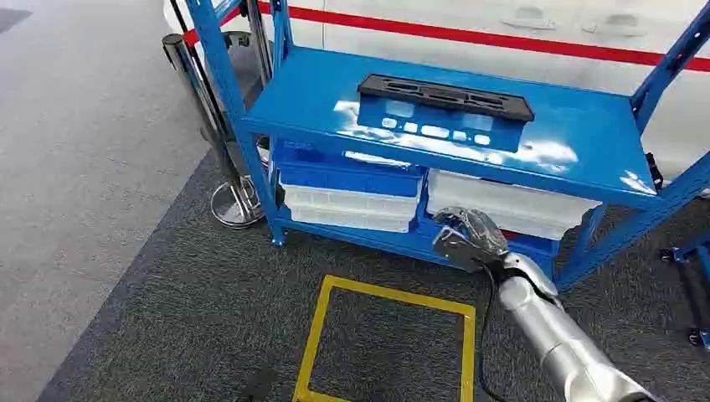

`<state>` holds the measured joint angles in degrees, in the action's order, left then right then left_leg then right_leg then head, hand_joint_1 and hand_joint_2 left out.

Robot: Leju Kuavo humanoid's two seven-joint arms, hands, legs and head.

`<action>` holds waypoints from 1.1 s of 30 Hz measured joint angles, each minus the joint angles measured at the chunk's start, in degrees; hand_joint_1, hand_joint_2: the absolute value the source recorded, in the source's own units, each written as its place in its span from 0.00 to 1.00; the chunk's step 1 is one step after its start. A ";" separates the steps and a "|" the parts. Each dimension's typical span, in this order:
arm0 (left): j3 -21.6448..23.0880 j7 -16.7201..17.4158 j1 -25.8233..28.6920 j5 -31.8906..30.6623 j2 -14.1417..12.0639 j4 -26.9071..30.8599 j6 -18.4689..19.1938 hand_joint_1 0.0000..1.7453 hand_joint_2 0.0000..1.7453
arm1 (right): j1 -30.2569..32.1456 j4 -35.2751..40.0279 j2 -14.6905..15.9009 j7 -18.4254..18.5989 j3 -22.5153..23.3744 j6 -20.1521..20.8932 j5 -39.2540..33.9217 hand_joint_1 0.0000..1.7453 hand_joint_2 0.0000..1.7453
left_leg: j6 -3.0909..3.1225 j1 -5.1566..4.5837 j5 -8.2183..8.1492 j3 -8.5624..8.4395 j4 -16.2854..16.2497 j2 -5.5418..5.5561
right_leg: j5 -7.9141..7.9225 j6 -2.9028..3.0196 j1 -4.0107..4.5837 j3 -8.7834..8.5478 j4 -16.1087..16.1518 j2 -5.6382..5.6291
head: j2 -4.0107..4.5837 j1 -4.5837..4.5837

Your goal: Take the parts from the cabinet and place them on the table.

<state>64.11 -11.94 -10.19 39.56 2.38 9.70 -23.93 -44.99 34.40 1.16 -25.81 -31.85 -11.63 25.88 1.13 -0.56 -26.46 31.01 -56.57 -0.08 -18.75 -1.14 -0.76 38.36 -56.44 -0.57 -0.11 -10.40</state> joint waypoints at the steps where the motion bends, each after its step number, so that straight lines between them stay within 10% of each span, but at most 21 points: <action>1: -0.20 -0.17 -0.15 0.04 0.00 0.00 0.26 0.00 1.00 | -0.88 -0.69 -0.02 -0.26 -0.15 0.43 -0.04 1.00 1.00 | 0.00 0.00 0.00 0.01 0.00 0.00 | 0.01 -0.01 0.00 0.00 0.00 0.01 | 0.00 0.00; 33: -2.21 1.86 -0.12 1.60 0.28 0.00 -0.40 0.00 1.00 | -12.67 -8.30 -3.08 0.40 -2.71 -5.64 0.28 1.00 1.00 | -0.02 0.01 0.06 0.06 -0.03 0.02 | 0.07 0.01 0.01 0.09 -0.01 0.03 | 0.00 0.00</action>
<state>61.90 -10.08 -10.31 41.16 2.67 9.70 -24.33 -57.66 26.10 -1.92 -25.42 -34.56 -17.27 26.16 1.11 -0.55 -26.40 31.07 -56.60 -0.07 -18.68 -1.13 -0.76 38.45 -56.45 -0.54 -0.11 -10.40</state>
